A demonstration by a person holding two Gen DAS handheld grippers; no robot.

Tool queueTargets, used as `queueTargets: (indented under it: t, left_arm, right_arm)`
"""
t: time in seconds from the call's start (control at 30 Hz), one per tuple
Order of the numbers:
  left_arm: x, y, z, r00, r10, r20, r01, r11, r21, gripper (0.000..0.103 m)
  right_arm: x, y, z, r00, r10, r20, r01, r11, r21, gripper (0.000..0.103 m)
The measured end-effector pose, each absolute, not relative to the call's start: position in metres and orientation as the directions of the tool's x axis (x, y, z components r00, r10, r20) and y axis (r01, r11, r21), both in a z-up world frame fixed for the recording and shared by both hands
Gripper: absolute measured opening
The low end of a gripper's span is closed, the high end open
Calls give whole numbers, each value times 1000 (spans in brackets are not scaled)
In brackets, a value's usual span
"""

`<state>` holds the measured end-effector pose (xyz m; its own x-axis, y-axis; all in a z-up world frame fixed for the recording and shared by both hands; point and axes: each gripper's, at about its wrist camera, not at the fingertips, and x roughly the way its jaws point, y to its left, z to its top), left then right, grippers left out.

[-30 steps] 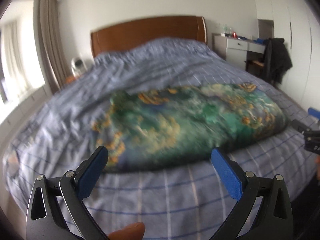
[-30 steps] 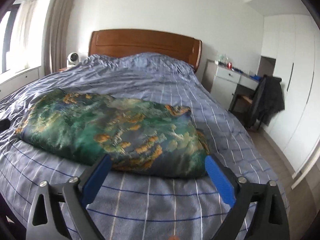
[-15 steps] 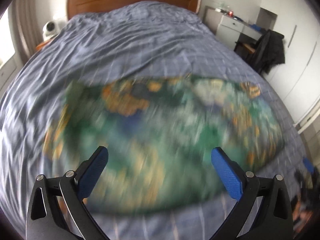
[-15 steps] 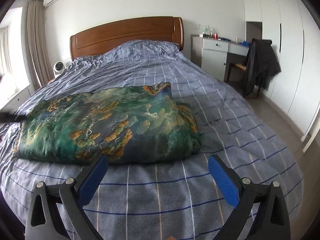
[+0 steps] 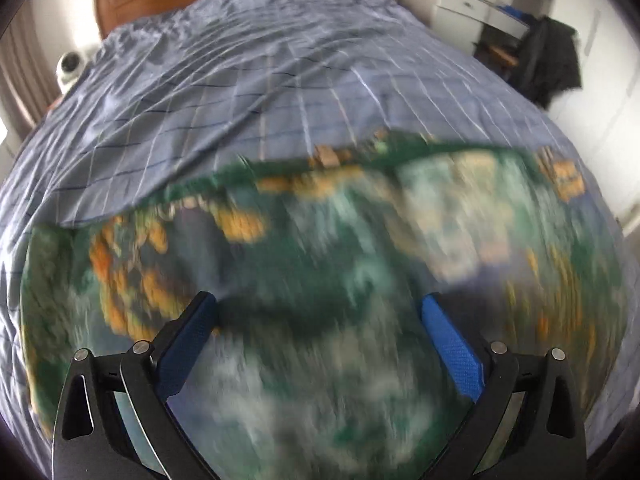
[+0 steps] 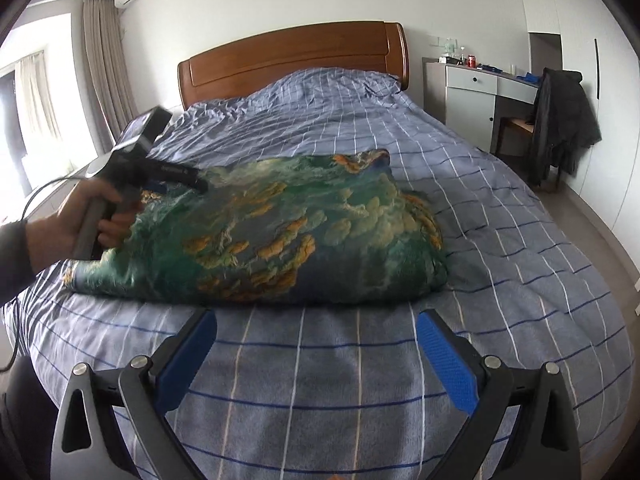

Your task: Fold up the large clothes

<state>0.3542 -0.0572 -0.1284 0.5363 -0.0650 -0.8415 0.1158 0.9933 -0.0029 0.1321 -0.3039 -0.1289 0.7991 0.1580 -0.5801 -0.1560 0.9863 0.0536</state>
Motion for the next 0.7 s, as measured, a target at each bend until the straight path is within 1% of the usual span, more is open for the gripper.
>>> queueTargets:
  t: [0.23, 0.4, 0.57, 0.7]
  left_arm:
    - [266, -73, -125, 618, -39, -785, 183, 978, 96, 102]
    - [239, -87, -129, 639, -37, -768, 214, 968, 131, 102]
    - [227, -87, -130, 617, -73, -784, 234, 968, 94, 102]
    - [211, -91, -126, 589, -111, -800, 281, 957, 74, 102]
  right_arm:
    - [137, -310, -135, 797, 172, -578, -125, 985, 121, 102]
    - [140, -298, -134, 786, 183, -590, -140, 983, 117, 102]
    - [136, -286, -129, 791, 185, -583, -156, 983, 100, 102]
    - [134, -280, -129, 784, 191, -591, -165, 981, 98, 102]
